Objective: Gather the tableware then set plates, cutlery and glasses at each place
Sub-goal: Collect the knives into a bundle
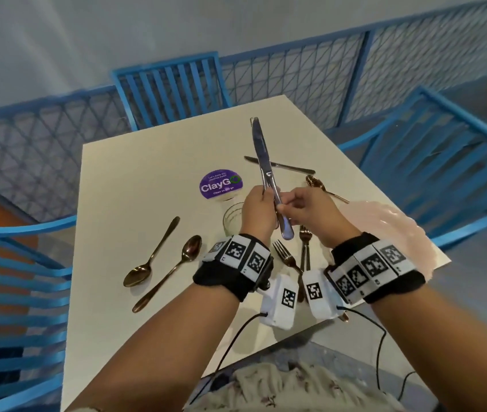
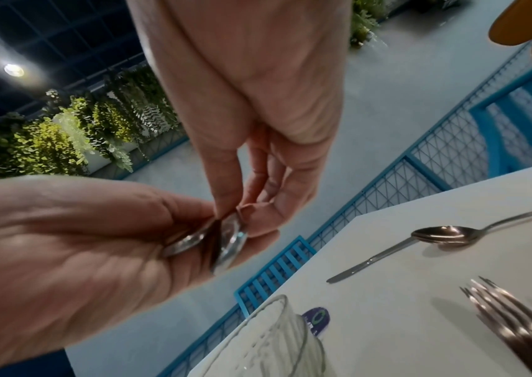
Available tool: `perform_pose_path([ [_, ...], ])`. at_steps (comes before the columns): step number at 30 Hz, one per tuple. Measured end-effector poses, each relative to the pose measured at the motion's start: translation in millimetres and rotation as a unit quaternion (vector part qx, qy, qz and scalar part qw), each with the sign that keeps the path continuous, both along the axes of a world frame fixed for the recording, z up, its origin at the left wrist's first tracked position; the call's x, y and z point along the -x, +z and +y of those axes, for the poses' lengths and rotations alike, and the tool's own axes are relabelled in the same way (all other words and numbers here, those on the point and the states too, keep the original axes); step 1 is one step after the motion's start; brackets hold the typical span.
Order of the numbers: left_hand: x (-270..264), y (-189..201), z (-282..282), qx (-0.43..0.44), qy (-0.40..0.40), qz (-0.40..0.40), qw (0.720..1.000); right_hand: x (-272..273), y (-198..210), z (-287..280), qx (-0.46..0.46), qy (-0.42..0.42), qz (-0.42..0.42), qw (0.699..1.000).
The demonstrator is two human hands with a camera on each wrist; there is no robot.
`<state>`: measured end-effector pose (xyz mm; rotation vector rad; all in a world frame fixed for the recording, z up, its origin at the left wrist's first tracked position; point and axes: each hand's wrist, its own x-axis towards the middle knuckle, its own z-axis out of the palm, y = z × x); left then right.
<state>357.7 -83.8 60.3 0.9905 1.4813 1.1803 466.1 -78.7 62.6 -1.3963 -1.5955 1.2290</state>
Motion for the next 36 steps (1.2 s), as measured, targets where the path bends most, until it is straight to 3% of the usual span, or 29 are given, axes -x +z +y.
perform_pose_path([
  [4,-11.2,-1.7,-6.9,0.020,-0.011,-0.009,1.000,-8.6,-6.5,-4.4,0.007,0.000,0.023,1.000],
  [8,-21.6,-2.3,-7.9,0.028,-0.043,0.000,0.999,-13.9,-12.8,-8.2,-0.015,-0.022,-0.014,1.000],
  [12,-24.0,-6.3,-6.3,0.015,-0.028,-0.011,0.999,-27.2,-19.0,-13.1,0.007,-0.041,-0.004,0.999],
  [14,-20.4,-8.2,-4.5,0.017,-0.020,-0.040,0.999,-38.1,-32.3,-15.4,0.033,-0.032,-0.061,0.997],
  [15,-18.4,-8.0,-3.7,0.019,-0.017,-0.051,0.998,-43.1,-41.5,-16.9,0.046,-0.015,-0.128,0.991],
  [18,-14.6,-5.1,-3.3,0.013,-0.012,-0.068,0.998,-46.3,-73.4,-25.9,0.054,0.060,-0.321,0.944],
  [22,-11.2,-4.0,-8.8,0.008,-0.034,-0.067,0.997,-36.9,-102.1,-31.2,0.051,0.092,-0.422,0.901],
  [30,12.9,-3.9,-10.2,0.021,-0.064,-0.086,0.994,-19.6,-119.2,-4.5,0.074,0.035,-0.492,0.867],
  [36,25.1,-4.0,-5.8,0.031,-0.095,-0.101,0.990,-10.3,-123.0,15.0,0.085,-0.006,-0.486,0.870],
])
